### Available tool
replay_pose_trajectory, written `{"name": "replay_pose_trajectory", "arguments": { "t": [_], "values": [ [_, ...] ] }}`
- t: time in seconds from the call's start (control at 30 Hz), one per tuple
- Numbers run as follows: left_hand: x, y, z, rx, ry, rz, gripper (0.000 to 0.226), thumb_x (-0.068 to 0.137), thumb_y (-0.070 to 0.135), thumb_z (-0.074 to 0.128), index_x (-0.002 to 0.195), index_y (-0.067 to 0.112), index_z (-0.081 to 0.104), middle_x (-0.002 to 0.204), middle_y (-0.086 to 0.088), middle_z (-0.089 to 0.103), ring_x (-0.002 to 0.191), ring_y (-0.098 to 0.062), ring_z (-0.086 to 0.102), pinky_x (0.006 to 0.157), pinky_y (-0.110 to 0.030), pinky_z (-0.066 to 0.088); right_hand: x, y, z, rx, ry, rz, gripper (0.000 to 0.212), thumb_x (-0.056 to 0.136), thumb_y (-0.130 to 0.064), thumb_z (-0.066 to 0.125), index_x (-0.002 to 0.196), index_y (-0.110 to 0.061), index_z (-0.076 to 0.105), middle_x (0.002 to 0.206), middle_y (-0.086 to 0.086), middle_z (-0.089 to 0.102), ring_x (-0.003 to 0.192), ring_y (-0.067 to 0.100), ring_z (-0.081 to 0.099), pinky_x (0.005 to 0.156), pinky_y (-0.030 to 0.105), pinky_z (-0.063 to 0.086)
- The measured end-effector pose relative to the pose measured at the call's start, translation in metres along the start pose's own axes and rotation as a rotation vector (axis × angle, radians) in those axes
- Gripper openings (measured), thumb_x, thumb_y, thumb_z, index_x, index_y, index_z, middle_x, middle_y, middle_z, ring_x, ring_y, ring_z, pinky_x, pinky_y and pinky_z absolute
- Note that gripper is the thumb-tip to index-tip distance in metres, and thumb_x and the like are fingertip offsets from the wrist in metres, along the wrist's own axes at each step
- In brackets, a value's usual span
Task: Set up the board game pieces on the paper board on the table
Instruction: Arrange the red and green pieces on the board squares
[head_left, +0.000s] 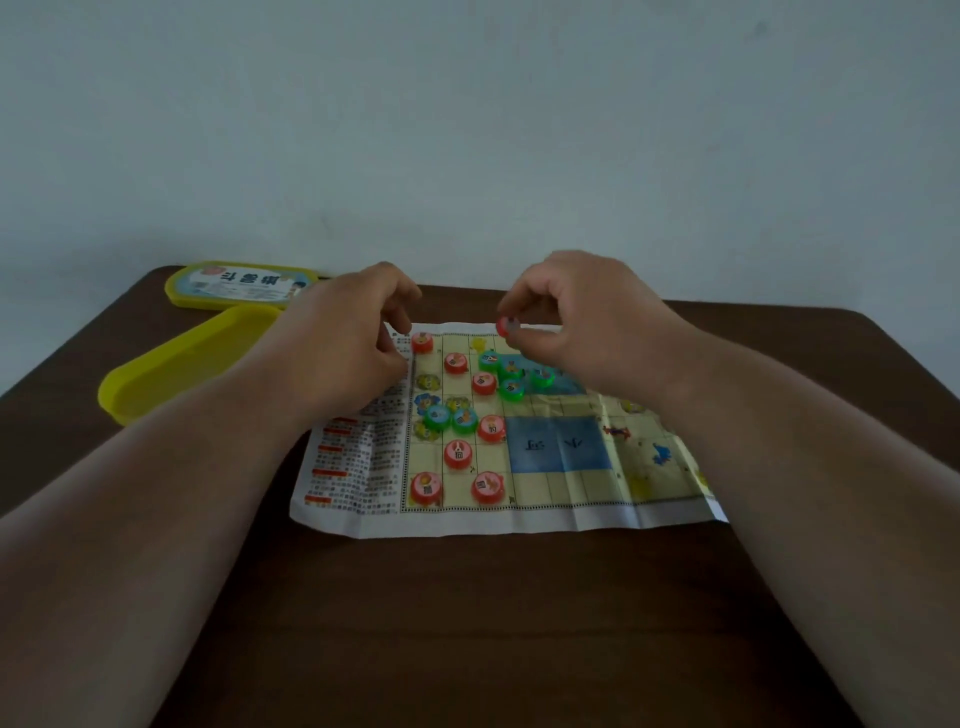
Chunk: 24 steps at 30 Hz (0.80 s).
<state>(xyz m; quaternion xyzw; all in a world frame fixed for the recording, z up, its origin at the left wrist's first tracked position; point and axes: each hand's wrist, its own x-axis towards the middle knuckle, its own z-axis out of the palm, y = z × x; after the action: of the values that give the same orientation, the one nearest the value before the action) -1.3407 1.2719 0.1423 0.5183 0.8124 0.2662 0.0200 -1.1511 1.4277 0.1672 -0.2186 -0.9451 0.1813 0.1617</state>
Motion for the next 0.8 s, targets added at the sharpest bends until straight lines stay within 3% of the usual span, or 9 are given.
{"name": "replay_pose_trajectory", "arguments": {
  "t": [0.07,0.3,0.43,0.57,0.8],
  "values": [
    [0.001,-0.001,0.000,-0.007,-0.005,-0.005,0.054,0.081,0.008,0.075,0.128,0.031,0.060,0.097,0.019,0.067,0.080,0.001,0.066,0.073,-0.026,0.056,0.017,0.000,-0.001,-0.048,-0.012,-0.015,0.012,0.096,-0.035,0.074,0.106,-0.030,0.078,0.098,-0.019,0.061,0.089,-0.004,0.061,0.076,0.014,0.046],
    [0.001,-0.002,0.001,0.000,-0.005,0.003,0.053,0.081,0.009,0.072,0.127,0.030,0.059,0.096,0.020,0.067,0.078,0.001,0.066,0.068,-0.023,0.051,0.049,-0.006,0.010,-0.159,-0.192,-0.035,0.016,0.096,-0.034,0.076,0.110,-0.030,0.077,0.106,-0.015,0.071,0.094,0.004,0.066,0.086,0.026,0.054],
    [0.001,-0.003,0.001,0.003,-0.015,0.011,0.057,0.081,0.009,0.072,0.132,0.030,0.058,0.098,0.020,0.067,0.080,0.000,0.066,0.069,-0.024,0.051,0.049,0.001,0.017,-0.168,-0.235,-0.028,0.020,0.096,-0.035,0.074,0.116,-0.030,0.076,0.113,-0.013,0.072,0.101,0.005,0.065,0.076,0.018,0.046],
    [0.001,-0.002,0.001,0.003,-0.015,0.007,0.058,0.080,0.010,0.073,0.133,0.030,0.057,0.099,0.020,0.067,0.081,0.000,0.066,0.071,-0.025,0.052,0.046,0.007,0.020,-0.102,-0.223,-0.011,0.023,0.098,-0.031,0.073,0.120,-0.028,0.076,0.109,-0.014,0.071,0.092,-0.002,0.062,0.072,0.012,0.042],
    [0.001,-0.002,0.000,-0.001,-0.022,0.000,0.057,0.081,0.011,0.073,0.132,0.030,0.057,0.099,0.019,0.067,0.082,0.000,0.066,0.070,-0.025,0.051,0.035,0.013,0.012,0.148,-0.102,0.079,0.036,0.100,-0.011,0.065,0.133,-0.024,0.069,0.099,-0.014,0.078,0.095,-0.003,0.070,0.087,0.021,0.055]
  ]
}}
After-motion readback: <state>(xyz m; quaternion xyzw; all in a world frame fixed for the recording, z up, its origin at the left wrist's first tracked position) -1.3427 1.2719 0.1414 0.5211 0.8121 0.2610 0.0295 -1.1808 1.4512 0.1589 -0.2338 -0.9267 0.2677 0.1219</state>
